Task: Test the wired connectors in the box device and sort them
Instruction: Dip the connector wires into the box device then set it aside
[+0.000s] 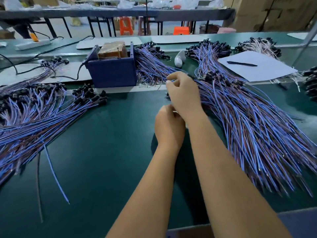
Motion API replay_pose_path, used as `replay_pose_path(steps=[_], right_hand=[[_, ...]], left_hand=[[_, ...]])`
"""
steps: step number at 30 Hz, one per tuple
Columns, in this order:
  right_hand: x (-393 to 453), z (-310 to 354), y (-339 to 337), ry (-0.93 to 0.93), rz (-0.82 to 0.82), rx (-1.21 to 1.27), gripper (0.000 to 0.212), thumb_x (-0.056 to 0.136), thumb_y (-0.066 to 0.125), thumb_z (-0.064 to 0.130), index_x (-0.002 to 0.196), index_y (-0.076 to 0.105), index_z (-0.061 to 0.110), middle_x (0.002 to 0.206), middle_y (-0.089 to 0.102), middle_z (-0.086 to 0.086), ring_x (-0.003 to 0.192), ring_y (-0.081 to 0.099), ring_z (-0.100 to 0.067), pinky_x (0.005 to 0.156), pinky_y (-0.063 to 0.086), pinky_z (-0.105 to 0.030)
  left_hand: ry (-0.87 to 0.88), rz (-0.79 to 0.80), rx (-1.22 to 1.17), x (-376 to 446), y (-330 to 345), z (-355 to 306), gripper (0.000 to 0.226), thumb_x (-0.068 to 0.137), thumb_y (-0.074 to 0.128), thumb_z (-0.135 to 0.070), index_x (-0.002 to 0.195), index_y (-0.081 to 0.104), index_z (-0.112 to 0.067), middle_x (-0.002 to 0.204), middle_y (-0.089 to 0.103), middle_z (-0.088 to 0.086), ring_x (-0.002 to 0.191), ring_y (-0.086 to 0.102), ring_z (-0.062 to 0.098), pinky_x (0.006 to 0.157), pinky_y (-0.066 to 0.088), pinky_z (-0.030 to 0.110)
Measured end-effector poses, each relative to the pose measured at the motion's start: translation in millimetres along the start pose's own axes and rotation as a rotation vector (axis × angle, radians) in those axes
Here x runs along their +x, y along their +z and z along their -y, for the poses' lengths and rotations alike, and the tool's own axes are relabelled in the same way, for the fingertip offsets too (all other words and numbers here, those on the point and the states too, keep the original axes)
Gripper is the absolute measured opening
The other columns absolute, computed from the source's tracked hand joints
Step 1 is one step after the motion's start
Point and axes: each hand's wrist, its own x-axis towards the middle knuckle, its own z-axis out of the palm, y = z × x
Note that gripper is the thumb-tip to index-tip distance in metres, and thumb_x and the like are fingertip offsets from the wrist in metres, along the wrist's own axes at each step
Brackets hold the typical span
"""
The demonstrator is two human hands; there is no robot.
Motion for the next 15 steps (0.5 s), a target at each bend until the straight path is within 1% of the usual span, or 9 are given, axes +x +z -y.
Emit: replay_pose_path(steps=[2, 4, 5, 6, 7, 8, 10, 12, 15], right_hand=[[-5, 8, 30, 0.084, 0.093, 0.282, 0.013, 0.094, 0.051, 0.015, 0.092, 0.064, 0.017, 0.072, 0.059, 0.005, 0.071, 0.055, -0.016, 0.075, 0.050, -0.039], [-6, 10, 54, 0.159, 0.132, 0.413, 0.016, 0.095, 0.050, 0.011, 0.086, 0.062, 0.016, 0.069, 0.058, 0.003, 0.072, 0.056, -0.020, 0.079, 0.051, -0.046], [-6, 8, 63, 0.182, 0.151, 0.439, 0.016, 0.095, 0.050, 0.009, 0.085, 0.061, 0.016, 0.069, 0.059, 0.002, 0.073, 0.057, -0.021, 0.079, 0.050, -0.047], [-6, 4, 70, 0.188, 0.175, 0.422, 0.016, 0.094, 0.050, 0.008, 0.086, 0.061, 0.016, 0.070, 0.059, 0.002, 0.075, 0.058, -0.022, 0.079, 0.049, -0.045], [-7, 0, 75, 0.173, 0.196, 0.369, 0.016, 0.093, 0.050, 0.007, 0.087, 0.061, 0.017, 0.073, 0.061, 0.002, 0.078, 0.060, -0.022, 0.080, 0.050, -0.041], [-8, -5, 78, 0.153, 0.210, 0.317, 0.018, 0.091, 0.050, 0.007, 0.087, 0.061, 0.019, 0.077, 0.062, 0.003, 0.081, 0.062, -0.022, 0.081, 0.051, -0.038], [-10, -11, 79, 0.140, 0.210, 0.304, 0.022, 0.090, 0.049, 0.008, 0.082, 0.061, 0.025, 0.077, 0.064, 0.005, 0.081, 0.063, -0.021, 0.080, 0.052, -0.038], [-10, -13, 78, 0.154, 0.206, 0.352, 0.026, 0.092, 0.048, 0.010, 0.079, 0.061, 0.028, 0.076, 0.065, 0.005, 0.079, 0.064, -0.019, 0.082, 0.055, -0.042], [-10, -15, 77, 0.154, 0.205, 0.384, 0.027, 0.093, 0.047, 0.009, 0.080, 0.062, 0.028, 0.074, 0.064, 0.005, 0.075, 0.062, -0.014, 0.084, 0.056, -0.044]], left_hand=[[-0.082, -0.092, 0.022, 9, -14, 12, 0.031, 0.090, 0.050, -0.010, 0.062, 0.045, -0.019, 0.076, 0.059, 0.004, 0.069, 0.050, 0.030, 0.051, 0.026, 0.027], [-0.168, -0.140, -0.060, 17, -30, 22, 0.017, 0.092, 0.048, -0.007, 0.083, 0.061, -0.012, 0.101, 0.064, 0.003, 0.080, 0.049, 0.016, 0.055, 0.033, 0.012], [-0.190, -0.134, -0.058, 21, -38, 26, 0.023, 0.093, 0.046, -0.004, 0.102, 0.067, -0.008, 0.124, 0.059, 0.005, 0.096, 0.051, 0.010, 0.066, 0.033, 0.004], [-0.206, -0.121, -0.020, 24, -47, 28, 0.036, 0.092, 0.044, -0.001, 0.122, 0.064, -0.007, 0.144, 0.045, 0.008, 0.115, 0.049, 0.012, 0.079, 0.030, 0.005], [-0.212, -0.122, 0.032, 28, -56, 31, 0.045, 0.091, 0.042, 0.000, 0.133, 0.057, -0.007, 0.154, 0.031, 0.010, 0.129, 0.043, 0.018, 0.091, 0.030, 0.012], [-0.216, -0.144, 0.084, 32, -66, 33, 0.049, 0.091, 0.041, 0.000, 0.138, 0.053, -0.008, 0.158, 0.022, 0.011, 0.136, 0.038, 0.025, 0.100, 0.031, 0.023], [-0.229, -0.194, 0.165, 44, -82, 40, 0.048, 0.093, 0.041, -0.004, 0.140, 0.051, -0.009, 0.161, 0.012, 0.013, 0.135, 0.038, 0.034, 0.105, 0.036, 0.036], [-0.240, -0.218, 0.250, 55, -97, 49, 0.049, 0.094, 0.043, -0.007, 0.142, 0.047, -0.011, 0.163, 0.000, 0.013, 0.131, 0.039, 0.038, 0.100, 0.043, 0.042], [-0.230, -0.202, 0.483, 70, -109, 60, 0.057, 0.091, 0.047, -0.015, 0.148, 0.038, -0.018, 0.163, -0.009, 0.015, 0.137, 0.022, 0.039, 0.093, 0.039, 0.043]])
